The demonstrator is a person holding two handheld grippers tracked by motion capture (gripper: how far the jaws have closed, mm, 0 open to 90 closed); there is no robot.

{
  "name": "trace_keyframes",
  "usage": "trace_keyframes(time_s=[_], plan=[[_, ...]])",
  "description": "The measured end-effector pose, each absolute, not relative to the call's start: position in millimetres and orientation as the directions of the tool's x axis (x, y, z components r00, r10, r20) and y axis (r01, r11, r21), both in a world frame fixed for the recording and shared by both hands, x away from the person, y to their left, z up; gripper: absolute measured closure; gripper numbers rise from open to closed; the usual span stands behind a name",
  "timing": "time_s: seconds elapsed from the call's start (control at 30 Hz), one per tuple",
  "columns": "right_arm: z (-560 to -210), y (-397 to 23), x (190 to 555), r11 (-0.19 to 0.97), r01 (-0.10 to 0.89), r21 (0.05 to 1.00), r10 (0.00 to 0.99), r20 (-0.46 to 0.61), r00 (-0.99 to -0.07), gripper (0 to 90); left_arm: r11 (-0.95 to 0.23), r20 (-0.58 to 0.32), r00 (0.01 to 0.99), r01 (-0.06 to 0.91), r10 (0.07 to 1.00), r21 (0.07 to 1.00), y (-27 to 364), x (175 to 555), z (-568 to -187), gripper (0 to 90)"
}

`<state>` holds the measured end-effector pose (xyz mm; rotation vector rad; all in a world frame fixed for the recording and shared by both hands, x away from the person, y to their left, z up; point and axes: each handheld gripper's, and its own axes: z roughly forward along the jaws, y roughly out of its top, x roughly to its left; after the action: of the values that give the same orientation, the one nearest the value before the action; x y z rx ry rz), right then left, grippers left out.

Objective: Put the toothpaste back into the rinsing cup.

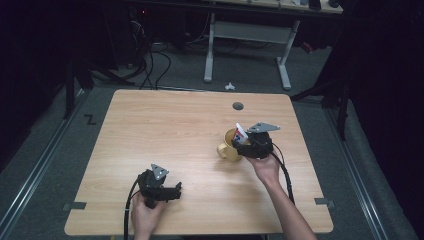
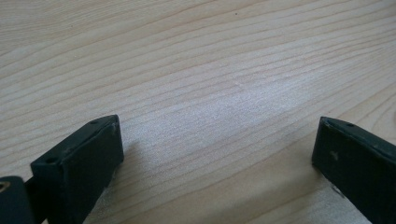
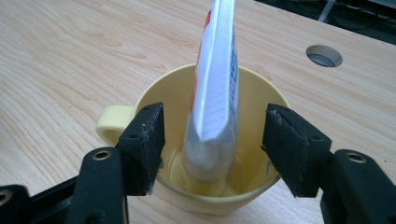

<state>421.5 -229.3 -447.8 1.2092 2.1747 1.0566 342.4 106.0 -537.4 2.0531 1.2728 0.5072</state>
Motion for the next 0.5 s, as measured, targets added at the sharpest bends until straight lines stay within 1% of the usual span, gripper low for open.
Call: trace_keyframes(time_s=[0.5], plan=[[-444.5,-232.2,416.5,0.319,0.519,0.793,0.854,-0.002,-0.521,36.7,-0.308,-0.017,0.451,0.636,0.892,0.707,106.0,342.4,-537.4,2.2]])
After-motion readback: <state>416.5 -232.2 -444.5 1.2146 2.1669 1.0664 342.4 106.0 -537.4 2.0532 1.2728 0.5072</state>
